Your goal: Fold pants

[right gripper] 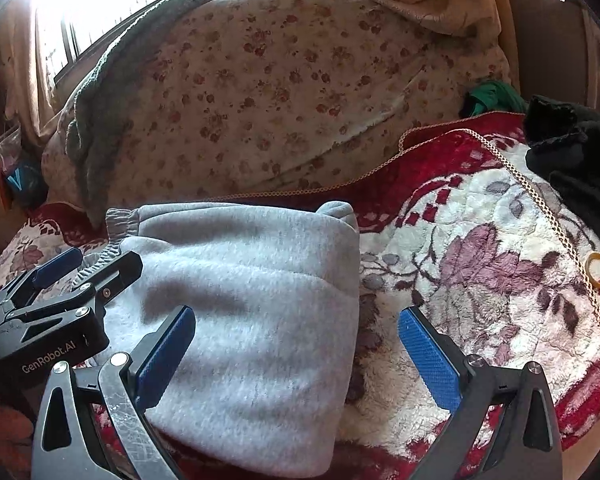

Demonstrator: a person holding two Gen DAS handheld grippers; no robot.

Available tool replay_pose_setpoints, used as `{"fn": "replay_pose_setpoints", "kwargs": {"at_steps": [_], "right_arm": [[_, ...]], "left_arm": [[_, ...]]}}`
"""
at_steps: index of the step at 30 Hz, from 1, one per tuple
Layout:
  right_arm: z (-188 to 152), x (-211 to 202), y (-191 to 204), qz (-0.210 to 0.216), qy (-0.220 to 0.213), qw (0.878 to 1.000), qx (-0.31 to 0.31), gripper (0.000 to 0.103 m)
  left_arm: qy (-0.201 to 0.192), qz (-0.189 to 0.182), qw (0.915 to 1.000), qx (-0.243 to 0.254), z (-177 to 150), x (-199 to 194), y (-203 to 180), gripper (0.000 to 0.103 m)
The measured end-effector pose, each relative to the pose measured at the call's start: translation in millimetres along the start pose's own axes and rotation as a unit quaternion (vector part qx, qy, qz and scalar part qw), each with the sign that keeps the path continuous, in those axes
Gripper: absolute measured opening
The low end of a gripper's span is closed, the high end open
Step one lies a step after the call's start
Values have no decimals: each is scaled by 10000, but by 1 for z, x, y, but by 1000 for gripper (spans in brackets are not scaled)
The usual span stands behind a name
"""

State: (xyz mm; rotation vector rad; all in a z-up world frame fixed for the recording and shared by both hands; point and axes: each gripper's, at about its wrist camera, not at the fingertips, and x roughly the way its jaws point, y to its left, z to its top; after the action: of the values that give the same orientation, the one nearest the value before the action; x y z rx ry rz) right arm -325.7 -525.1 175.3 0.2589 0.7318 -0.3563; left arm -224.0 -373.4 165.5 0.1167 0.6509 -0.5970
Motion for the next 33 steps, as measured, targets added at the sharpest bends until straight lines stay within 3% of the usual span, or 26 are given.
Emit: {"fn": "replay_pose_setpoints", "kwargs": {"at_steps": [16,33], "right_arm": [[4,9,0,246,198,9993,-216,103],[6,11,4,358,215,9989,-192,103]], "left_arm": [[94,323,9990,-280,-3,3,-6,96],[84,421,9990,-153,-1,0,-6,96]]}}
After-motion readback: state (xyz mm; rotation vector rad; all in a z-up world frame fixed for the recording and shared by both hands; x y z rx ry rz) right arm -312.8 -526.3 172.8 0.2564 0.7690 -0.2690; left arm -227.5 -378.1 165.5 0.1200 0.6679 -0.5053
